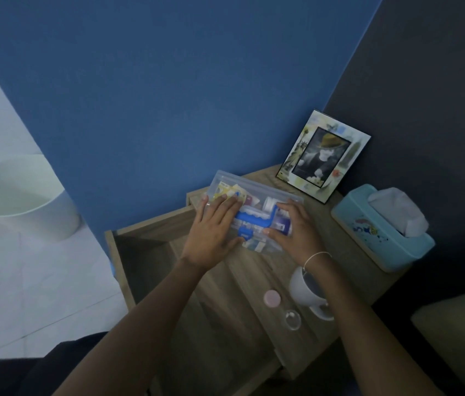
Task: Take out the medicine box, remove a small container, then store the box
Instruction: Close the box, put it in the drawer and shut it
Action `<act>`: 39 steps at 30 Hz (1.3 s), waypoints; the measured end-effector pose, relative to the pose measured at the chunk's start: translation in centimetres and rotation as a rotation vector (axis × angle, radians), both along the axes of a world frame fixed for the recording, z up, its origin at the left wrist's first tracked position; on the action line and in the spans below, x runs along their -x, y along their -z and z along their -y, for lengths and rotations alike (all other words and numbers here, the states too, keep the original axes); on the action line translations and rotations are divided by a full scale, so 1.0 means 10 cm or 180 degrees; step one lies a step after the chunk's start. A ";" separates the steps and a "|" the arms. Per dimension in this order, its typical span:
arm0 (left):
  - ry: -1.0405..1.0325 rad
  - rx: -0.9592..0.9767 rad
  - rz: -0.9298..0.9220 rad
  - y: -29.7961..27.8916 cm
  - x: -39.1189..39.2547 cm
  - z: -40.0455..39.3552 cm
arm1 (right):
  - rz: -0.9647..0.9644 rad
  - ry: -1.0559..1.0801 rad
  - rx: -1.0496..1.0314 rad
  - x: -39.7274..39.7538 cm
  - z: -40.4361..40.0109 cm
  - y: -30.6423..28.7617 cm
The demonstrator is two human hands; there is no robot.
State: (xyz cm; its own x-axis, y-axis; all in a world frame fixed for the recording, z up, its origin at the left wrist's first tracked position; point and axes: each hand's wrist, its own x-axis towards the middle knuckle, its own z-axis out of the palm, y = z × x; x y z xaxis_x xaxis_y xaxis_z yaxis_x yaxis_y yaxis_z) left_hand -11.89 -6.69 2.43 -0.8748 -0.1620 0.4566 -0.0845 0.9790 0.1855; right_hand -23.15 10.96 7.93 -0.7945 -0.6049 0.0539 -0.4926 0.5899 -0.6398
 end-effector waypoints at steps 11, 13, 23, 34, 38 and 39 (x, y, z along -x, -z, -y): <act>-0.0956 -0.2694 -0.0289 -0.40 0.19 0.20 | 0.0418 0.1407 0.0677 0.21 0.15 -0.18; -0.1007 -0.3059 -0.0039 -0.42 0.25 0.23 | 0.1201 0.1583 0.0697 0.21 0.20 -0.11; -0.0877 -0.3017 -0.0042 -0.52 0.15 0.15 | 0.1515 0.1865 0.0951 -0.01 0.29 -0.09; -0.0855 -0.2431 -0.0036 -1.36 -0.54 0.59 | 0.1378 0.1217 0.1848 -0.98 0.37 -0.63; -0.0893 -0.2440 0.0193 -1.23 -0.95 0.69 | 0.1689 0.0881 0.1556 -1.42 0.37 -0.49; -0.0907 -0.2488 0.0282 -1.15 -1.05 0.71 | 0.1699 0.0836 0.1393 -1.51 0.37 -0.44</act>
